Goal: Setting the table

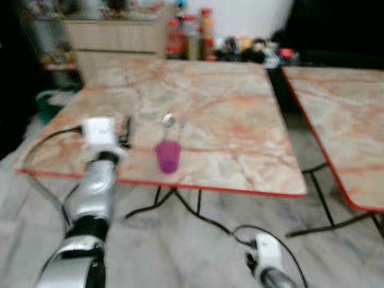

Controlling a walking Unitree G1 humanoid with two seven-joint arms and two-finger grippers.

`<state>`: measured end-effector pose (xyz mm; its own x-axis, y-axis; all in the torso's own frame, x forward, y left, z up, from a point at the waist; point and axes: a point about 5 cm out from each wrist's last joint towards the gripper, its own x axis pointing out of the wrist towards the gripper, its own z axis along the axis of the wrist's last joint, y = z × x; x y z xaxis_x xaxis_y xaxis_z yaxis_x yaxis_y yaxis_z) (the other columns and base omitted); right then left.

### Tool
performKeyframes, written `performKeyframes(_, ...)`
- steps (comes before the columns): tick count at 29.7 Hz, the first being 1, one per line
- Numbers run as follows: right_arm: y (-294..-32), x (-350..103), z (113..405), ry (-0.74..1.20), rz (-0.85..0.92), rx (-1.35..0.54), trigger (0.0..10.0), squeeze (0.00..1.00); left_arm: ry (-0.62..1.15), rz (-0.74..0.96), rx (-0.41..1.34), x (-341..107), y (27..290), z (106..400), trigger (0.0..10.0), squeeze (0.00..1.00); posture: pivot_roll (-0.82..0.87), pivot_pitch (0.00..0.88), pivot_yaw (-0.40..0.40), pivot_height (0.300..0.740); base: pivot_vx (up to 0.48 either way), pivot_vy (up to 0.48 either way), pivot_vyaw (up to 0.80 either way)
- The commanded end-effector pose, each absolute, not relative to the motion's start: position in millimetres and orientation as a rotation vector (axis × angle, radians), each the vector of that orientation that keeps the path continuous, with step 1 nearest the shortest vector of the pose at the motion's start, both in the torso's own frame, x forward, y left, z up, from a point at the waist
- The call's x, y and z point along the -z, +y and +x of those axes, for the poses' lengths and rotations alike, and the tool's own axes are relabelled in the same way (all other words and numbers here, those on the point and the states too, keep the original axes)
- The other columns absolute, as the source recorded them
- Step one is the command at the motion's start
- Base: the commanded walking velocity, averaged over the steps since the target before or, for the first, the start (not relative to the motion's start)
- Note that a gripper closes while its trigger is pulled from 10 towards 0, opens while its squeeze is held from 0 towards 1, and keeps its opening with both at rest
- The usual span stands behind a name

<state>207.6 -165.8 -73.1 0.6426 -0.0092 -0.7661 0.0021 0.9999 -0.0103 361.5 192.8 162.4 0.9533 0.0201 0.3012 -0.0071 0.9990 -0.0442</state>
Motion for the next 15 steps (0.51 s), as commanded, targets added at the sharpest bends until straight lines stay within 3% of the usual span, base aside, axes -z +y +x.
performKeyframes(1, -175, 75, 203, 0.895, -0.014, 0.034, 10.0, 0.0, -0.317, -0.046, 0.029, -169, 181, 365, 10.0, 0.0, -0.02, 0.0, 0.004, 0.74, 0.319, 0.0, 0.0)
performKeyframes(8, -175, 76, 202, 0.897, -0.012, 0.036, 10.0, 0.0, -0.293, -0.043, 0.044, -166, 180, 365, 10.0, 0.0, -0.01, 0.0, 0.003, 0.74, 0.297, 0.0, 0.0)
performKeyframes(15, -176, 77, 199, 0.906, -0.012, 0.04, 10.0, 0.0, -0.197, -0.08, 0.067, -156, 183, 365, 10.0, 0.0, -0.01, 0.0, 0.005, 0.74, 0.0, 0.0, 0.0)
